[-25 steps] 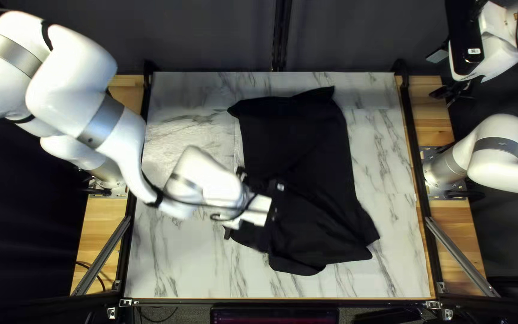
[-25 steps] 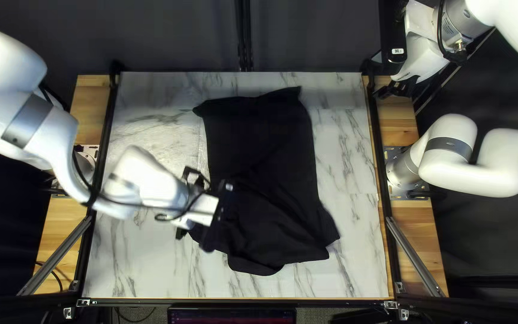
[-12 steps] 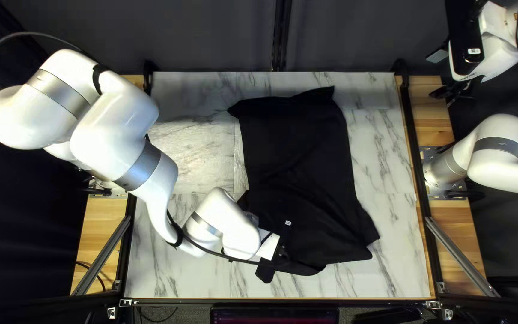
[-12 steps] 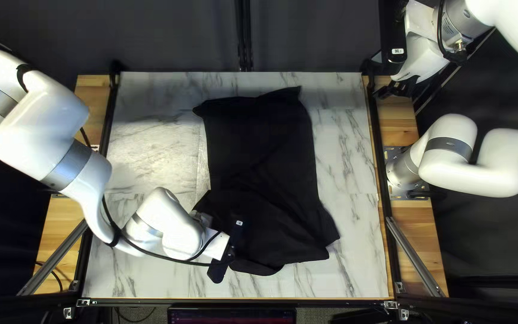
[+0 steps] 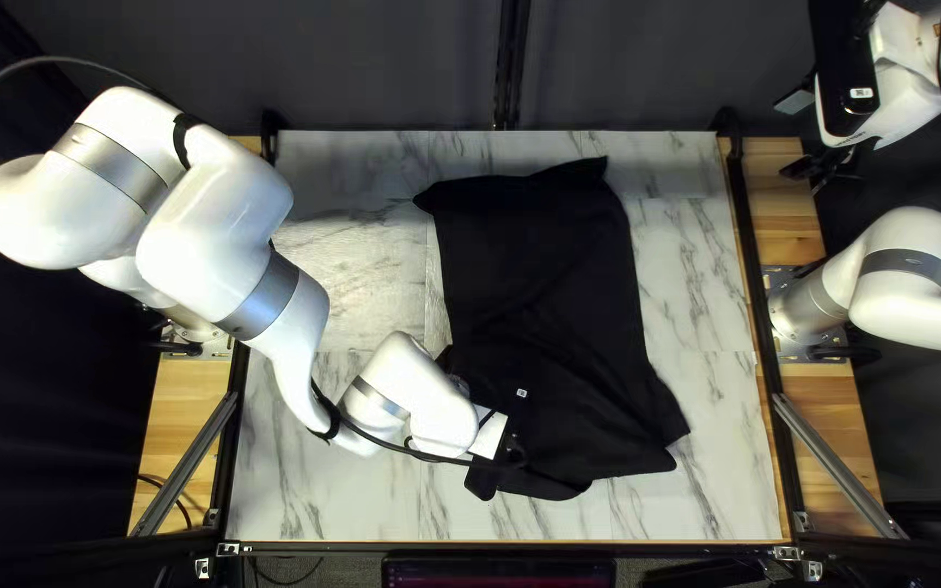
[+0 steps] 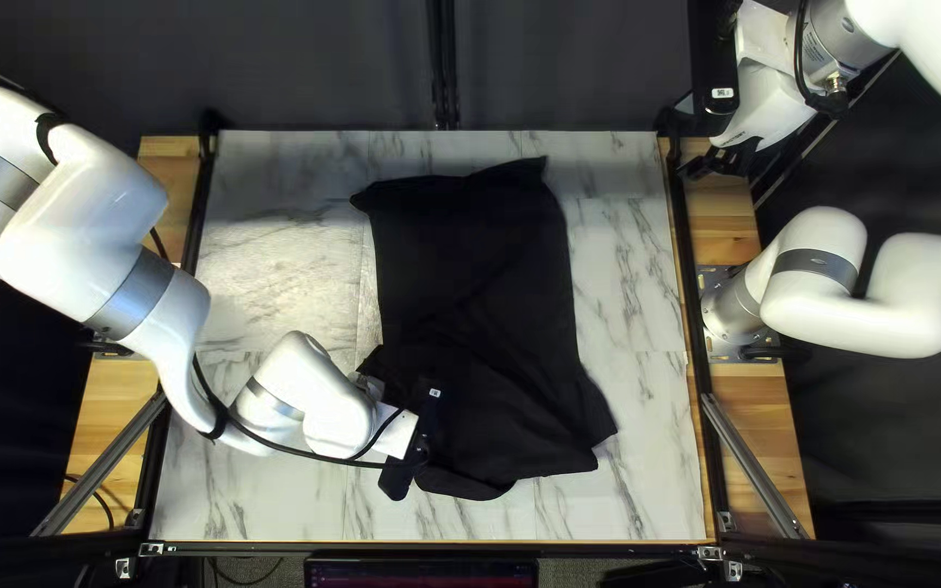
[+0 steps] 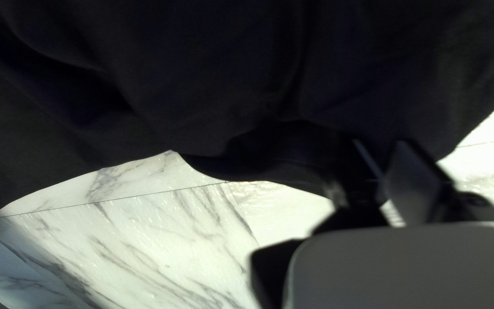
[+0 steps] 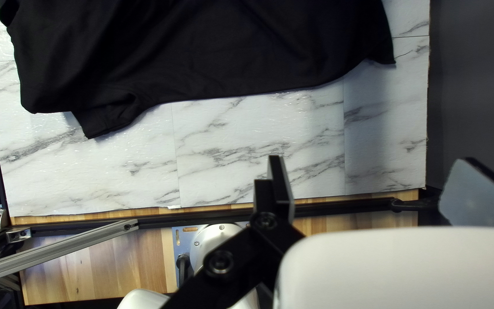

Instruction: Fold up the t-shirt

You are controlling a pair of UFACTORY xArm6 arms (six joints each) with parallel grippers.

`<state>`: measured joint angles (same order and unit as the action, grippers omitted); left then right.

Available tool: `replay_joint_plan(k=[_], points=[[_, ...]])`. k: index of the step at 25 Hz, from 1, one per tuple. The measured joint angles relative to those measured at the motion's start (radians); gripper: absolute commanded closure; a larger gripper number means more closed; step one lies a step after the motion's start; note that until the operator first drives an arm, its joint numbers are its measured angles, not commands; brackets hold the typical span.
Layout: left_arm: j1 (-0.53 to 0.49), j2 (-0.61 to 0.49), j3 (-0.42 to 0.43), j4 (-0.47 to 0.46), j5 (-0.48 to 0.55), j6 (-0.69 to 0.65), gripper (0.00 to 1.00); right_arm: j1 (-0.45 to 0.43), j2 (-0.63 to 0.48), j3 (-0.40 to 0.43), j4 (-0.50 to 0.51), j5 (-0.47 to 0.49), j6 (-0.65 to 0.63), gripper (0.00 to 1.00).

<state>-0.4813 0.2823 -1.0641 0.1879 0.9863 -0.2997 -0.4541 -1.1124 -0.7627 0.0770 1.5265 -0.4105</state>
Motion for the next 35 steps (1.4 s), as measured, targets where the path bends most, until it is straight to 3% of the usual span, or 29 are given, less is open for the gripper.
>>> replay_joint_plan(k=[10, 18, 22, 26, 28, 29, 30, 31, 35], points=[[-0.018, -0.143, -0.109, 0.028, 0.333, -0.003, 1.00, 0.000, 0.000, 0.000, 0.000, 0.000, 0.000, 0.00], [-0.050, -0.193, -0.248, 0.059, 0.601, -0.027, 1.00, 0.000, 0.000, 0.000, 0.000, 0.000, 0.000, 0.00], [-0.085, -0.186, -0.280, 0.057, 0.653, -0.069, 1.00, 0.000, 0.000, 0.000, 0.000, 0.000, 0.000, 0.00], [-0.098, -0.147, -0.287, 0.033, 0.614, -0.085, 1.00, 0.000, 0.000, 0.000, 0.000, 0.000, 0.000, 0.00], [-0.095, -0.116, -0.287, 0.018, 0.569, -0.078, 0.85, 0.000, 0.000, 0.000, 0.000, 0.000, 0.000, 0.00], [-0.091, -0.101, -0.284, 0.010, 0.543, -0.073, 0.39, 0.000, 0.000, 0.000, 0.000, 0.000, 0.000, 0.00], [-0.088, -0.088, -0.279, 0.002, 0.514, -0.066, 0.04, 0.000, 0.000, 0.000, 0.000, 0.000, 0.000, 0.00], [-0.083, -0.077, -0.271, -0.006, 0.485, -0.058, 0.00, 0.000, 0.000, 0.000, 0.000, 0.000, 0.000, 0.00], [-0.064, -0.044, -0.237, -0.032, 0.382, -0.025, 0.00, 0.000, 0.000, 0.000, 0.000, 0.000, 0.000, 0.00]])
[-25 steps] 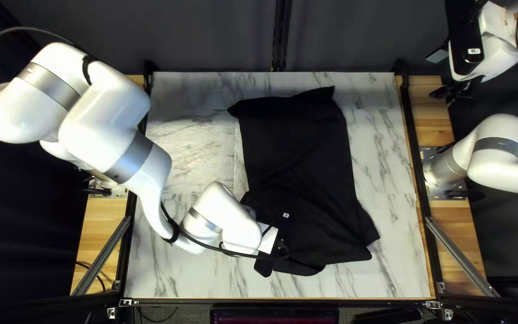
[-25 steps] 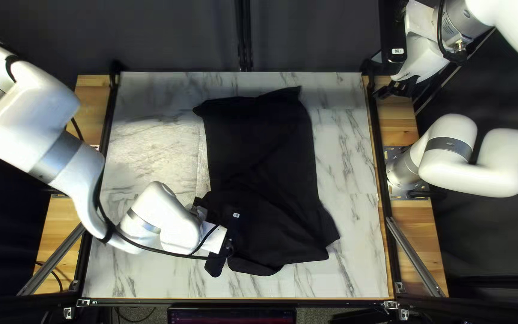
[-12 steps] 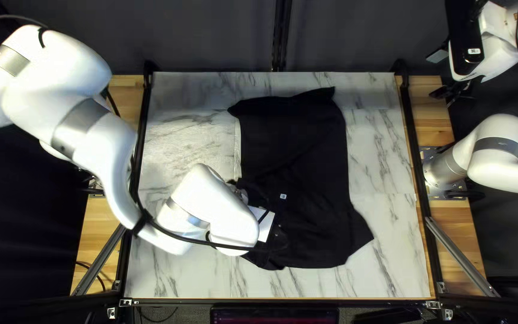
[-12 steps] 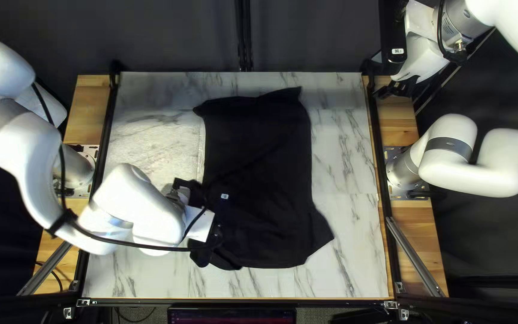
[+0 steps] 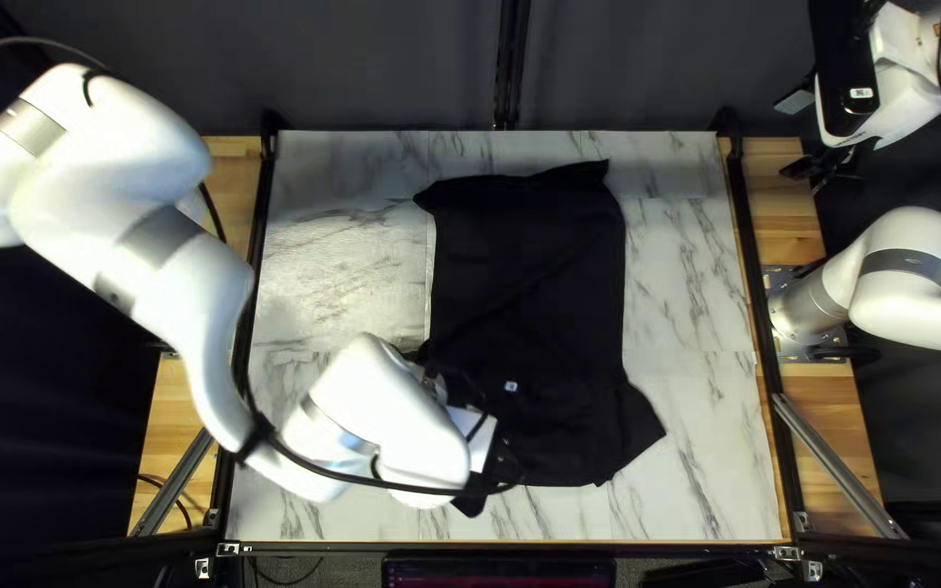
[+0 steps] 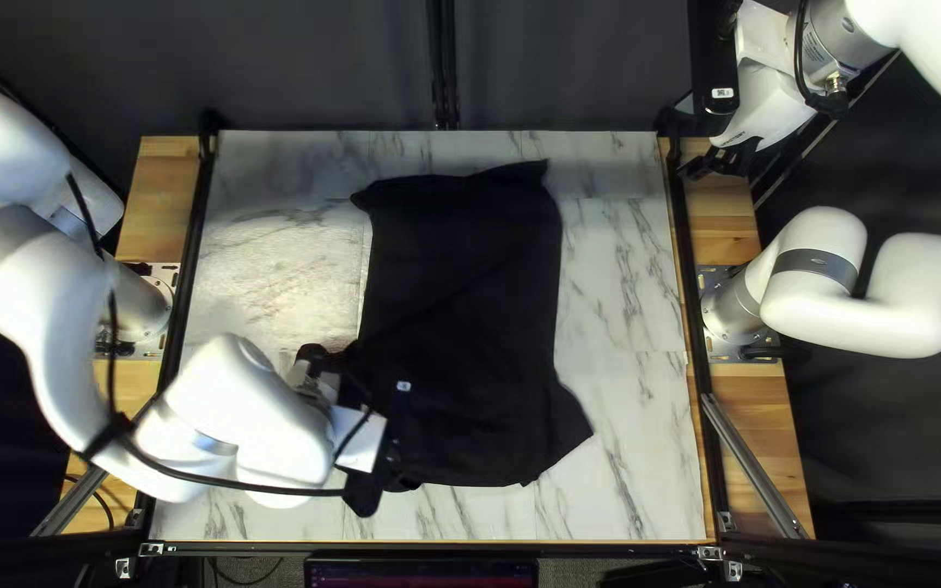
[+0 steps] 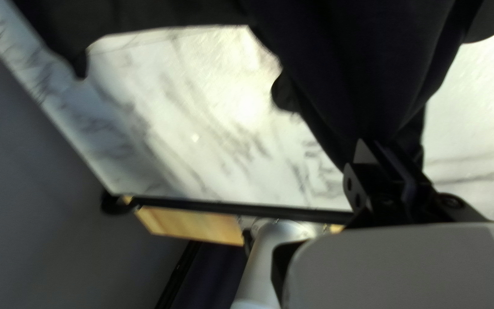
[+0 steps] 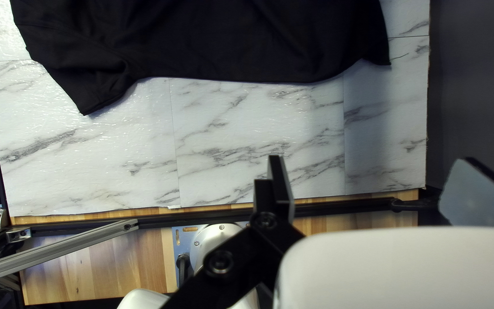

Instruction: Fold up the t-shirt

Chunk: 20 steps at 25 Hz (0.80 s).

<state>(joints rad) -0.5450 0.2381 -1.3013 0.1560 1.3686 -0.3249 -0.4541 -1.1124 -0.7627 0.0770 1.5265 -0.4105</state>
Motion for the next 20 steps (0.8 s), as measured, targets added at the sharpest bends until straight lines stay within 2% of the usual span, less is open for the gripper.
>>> replay_joint_plan(k=[5, 9, 13, 16, 20], points=[[-0.006, -0.041, 0.079, -0.004, -0.064, -0.018, 0.00, 0.000, 0.000, 0.000, 0.000, 0.000, 0.000, 0.00], [-0.038, -0.106, 0.177, 0.009, -0.114, -0.096, 0.00, 0.000, 0.000, 0.000, 0.000, 0.000, 0.000, 0.00], [-0.075, -0.126, 0.262, 0.032, -0.206, -0.206, 0.00, 0.000, 0.000, 0.000, 0.000, 0.000, 0.000, 0.00], [-0.110, -0.102, 0.281, 0.064, -0.269, -0.315, 0.00, 0.000, 0.000, 0.000, 0.000, 0.000, 0.000, 0.00], [-0.166, -0.037, 0.237, 0.114, -0.291, -0.460, 0.00, 0.000, 0.000, 0.000, 0.000, 0.000, 0.000, 0.00]])
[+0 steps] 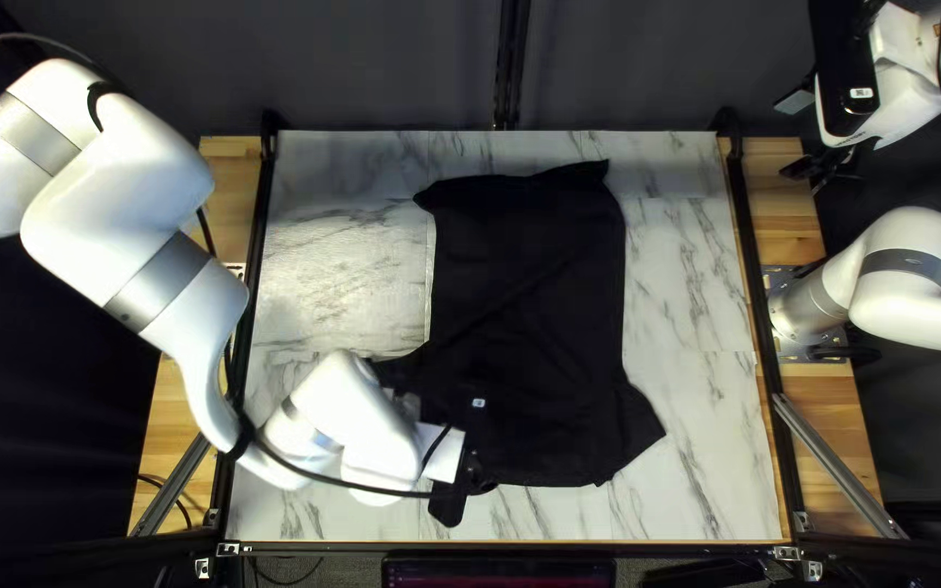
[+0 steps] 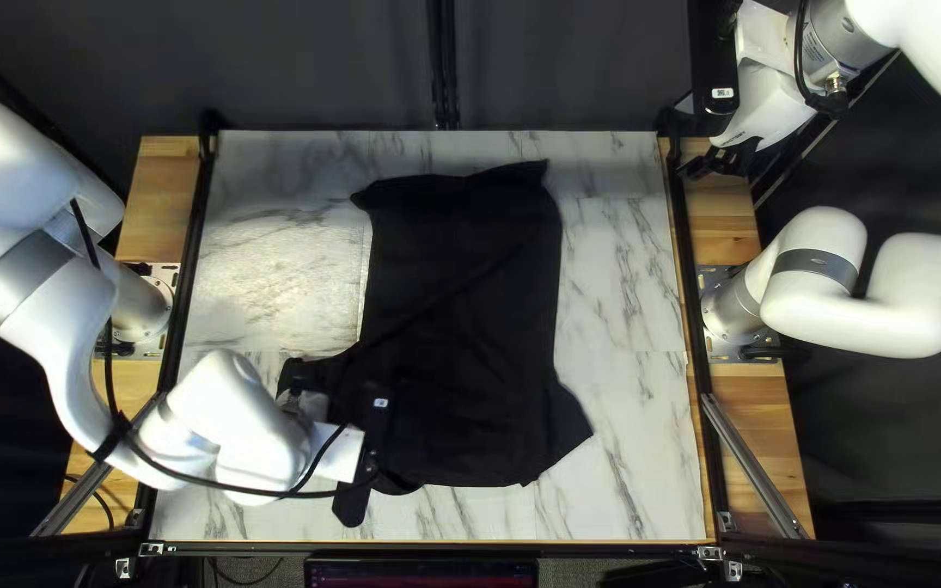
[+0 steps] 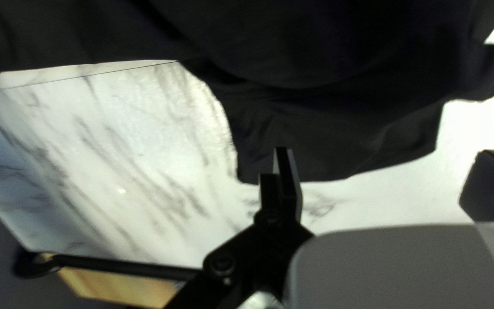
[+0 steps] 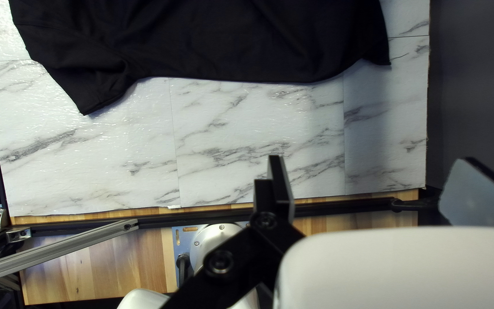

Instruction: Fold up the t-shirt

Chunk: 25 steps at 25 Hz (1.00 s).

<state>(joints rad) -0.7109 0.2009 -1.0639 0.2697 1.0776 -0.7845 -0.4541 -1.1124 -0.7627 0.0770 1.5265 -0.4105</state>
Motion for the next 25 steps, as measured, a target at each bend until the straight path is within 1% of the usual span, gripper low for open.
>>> replay_joint_plan(k=[6, 9, 12, 15, 20, 23, 25], points=[[-0.065, 0.143, -0.119, 0.069, 0.059, -0.218, 0.00, 0.000, 0.000, 0.000, 0.000, 0.000, 0.000, 0.00], [-0.087, 0.183, -0.139, 0.116, 0.103, -0.312, 0.00, 0.000, 0.000, 0.000, 0.000, 0.000, 0.000, 0.00], [-0.098, 0.204, -0.148, 0.156, 0.142, -0.364, 0.00, 0.000, 0.000, 0.000, 0.000, 0.000, 0.000, 0.00], [-0.097, 0.199, -0.123, 0.193, 0.161, -0.395, 0.00, 0.000, 0.000, 0.000, 0.000, 0.000, 0.000, 0.00], [-0.075, 0.163, -0.050, 0.244, 0.146, -0.431, 0.00, 0.000, 0.000, 0.000, 0.000, 0.000, 0.000, 0.00], [-0.072, 0.118, 0.003, 0.253, 0.154, -0.445, 0.00, 0.000, 0.000, 0.000, 0.000, 0.000, 0.000, 0.00], [-0.078, 0.069, 0.043, 0.252, 0.178, -0.452, 0.00, 0.000, 0.000, 0.000, 0.000, 0.000, 0.000, 0.00]])
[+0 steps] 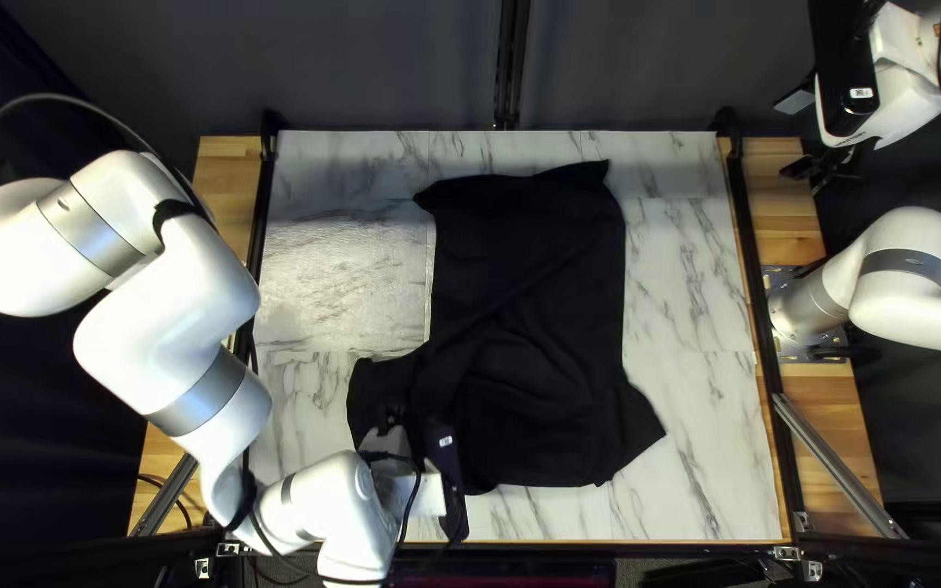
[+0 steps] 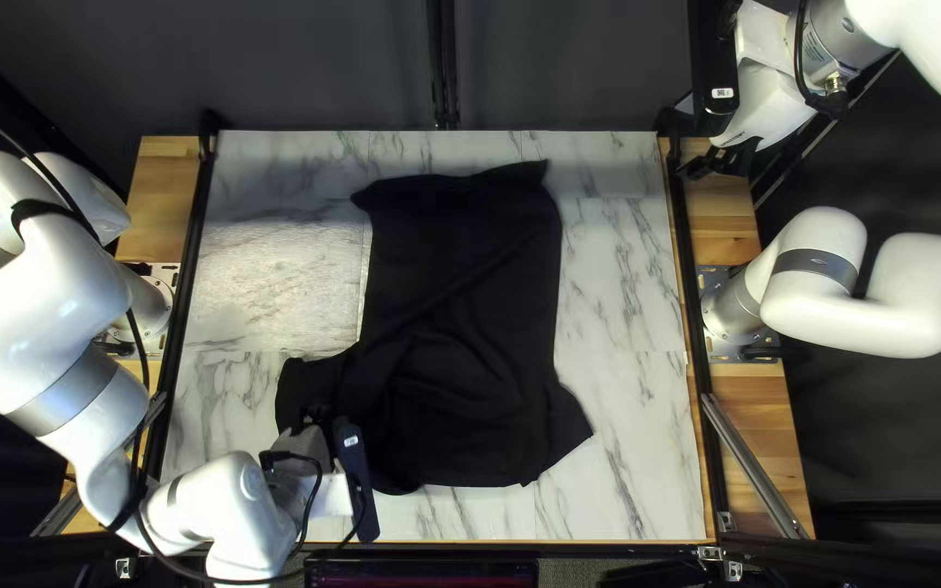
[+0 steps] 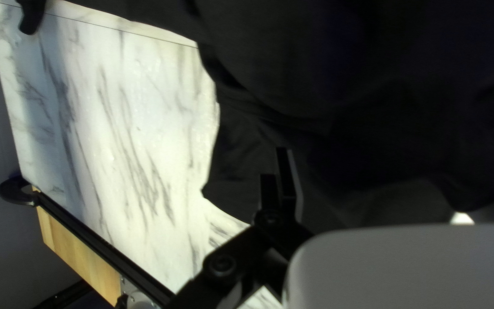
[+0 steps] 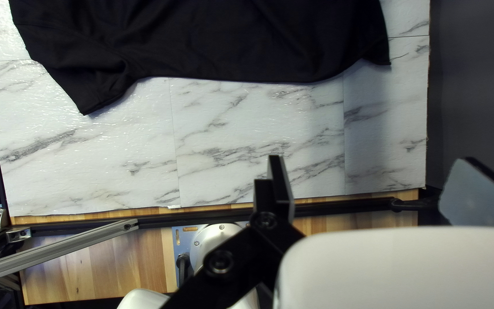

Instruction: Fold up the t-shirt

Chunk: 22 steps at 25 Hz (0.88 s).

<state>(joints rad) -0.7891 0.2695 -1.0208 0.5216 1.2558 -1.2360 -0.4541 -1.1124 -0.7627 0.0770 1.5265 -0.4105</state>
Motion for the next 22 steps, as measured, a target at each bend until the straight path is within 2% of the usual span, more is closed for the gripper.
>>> replay_joint_plan(k=[5, 11, 14, 19, 22], points=[[-0.047, -0.102, 0.048, -0.025, 0.127, -0.002, 0.00, 0.000, 0.000, 0.000, 0.000, 0.000, 0.000, 0.00], [-0.075, -0.151, 0.042, -0.050, 0.240, 0.022, 0.00, 0.000, 0.000, 0.000, 0.000, 0.000, 0.000, 0.00], [-0.080, -0.111, -0.027, -0.042, 0.256, 0.040, 0.00, 0.000, 0.000, 0.000, 0.000, 0.000, 0.000, 0.00], [-0.078, 0.001, -0.222, -0.021, 0.251, 0.130, 0.00, 0.000, 0.000, 0.000, 0.000, 0.000, 0.000, 0.00], [-0.063, 0.008, -0.272, -0.020, 0.207, 0.213, 0.00, 0.000, 0.000, 0.000, 0.000, 0.000, 0.000, 0.00]])
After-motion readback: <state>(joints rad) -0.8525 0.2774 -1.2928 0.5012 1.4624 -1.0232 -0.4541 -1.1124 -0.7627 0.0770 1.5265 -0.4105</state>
